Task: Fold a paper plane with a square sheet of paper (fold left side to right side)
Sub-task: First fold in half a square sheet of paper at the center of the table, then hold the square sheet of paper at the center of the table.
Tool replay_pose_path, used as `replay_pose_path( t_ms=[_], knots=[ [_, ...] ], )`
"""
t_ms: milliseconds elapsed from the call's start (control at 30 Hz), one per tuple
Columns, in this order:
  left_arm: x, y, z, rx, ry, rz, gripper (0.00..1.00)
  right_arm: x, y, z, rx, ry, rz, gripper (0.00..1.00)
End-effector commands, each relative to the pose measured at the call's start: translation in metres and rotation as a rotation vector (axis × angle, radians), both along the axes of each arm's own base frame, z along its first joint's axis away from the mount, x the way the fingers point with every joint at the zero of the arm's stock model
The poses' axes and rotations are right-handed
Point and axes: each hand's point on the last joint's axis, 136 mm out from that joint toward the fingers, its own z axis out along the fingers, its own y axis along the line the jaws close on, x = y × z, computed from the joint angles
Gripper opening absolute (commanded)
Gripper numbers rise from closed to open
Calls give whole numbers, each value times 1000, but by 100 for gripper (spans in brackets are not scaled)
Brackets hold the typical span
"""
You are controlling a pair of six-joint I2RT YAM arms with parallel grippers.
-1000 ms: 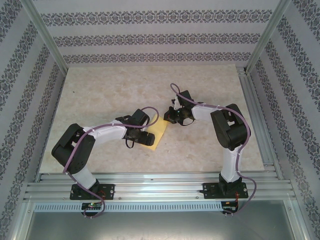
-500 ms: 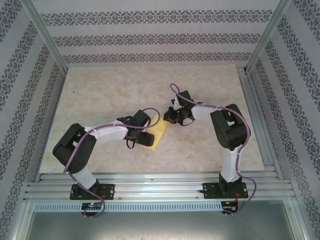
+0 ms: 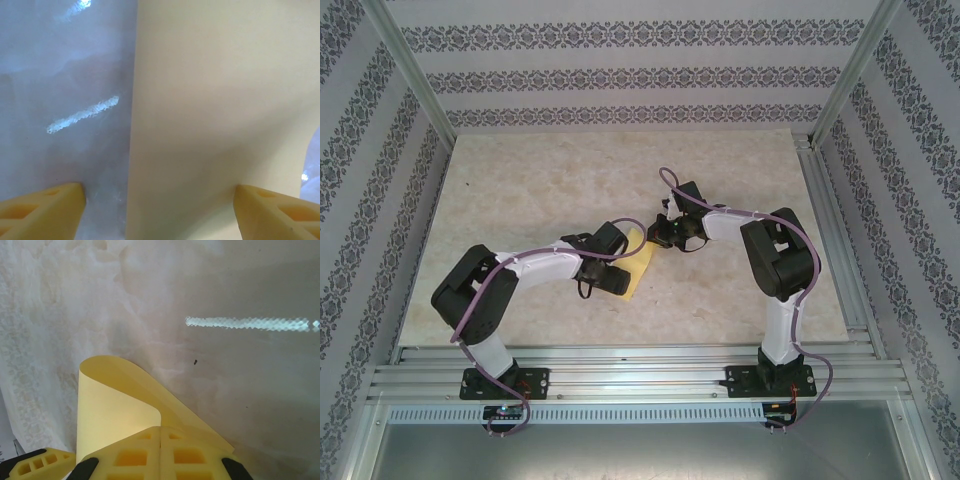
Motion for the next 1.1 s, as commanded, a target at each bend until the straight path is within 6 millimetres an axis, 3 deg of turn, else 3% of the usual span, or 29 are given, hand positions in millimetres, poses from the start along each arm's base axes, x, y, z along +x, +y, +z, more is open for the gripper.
replay_pose_path(
  t_ms=[0, 633, 1067],
  knots=[
    [-20, 12, -21, 96, 82, -24, 80, 3, 4, 3, -17, -28, 18, 0],
    [-40, 20, -45, 162, 137, -22, 79, 17, -2, 19, -6, -63, 12, 21],
    [-39, 20, -44, 171, 134, -23, 78, 22, -46, 32, -114, -109, -45, 36]
  ],
)
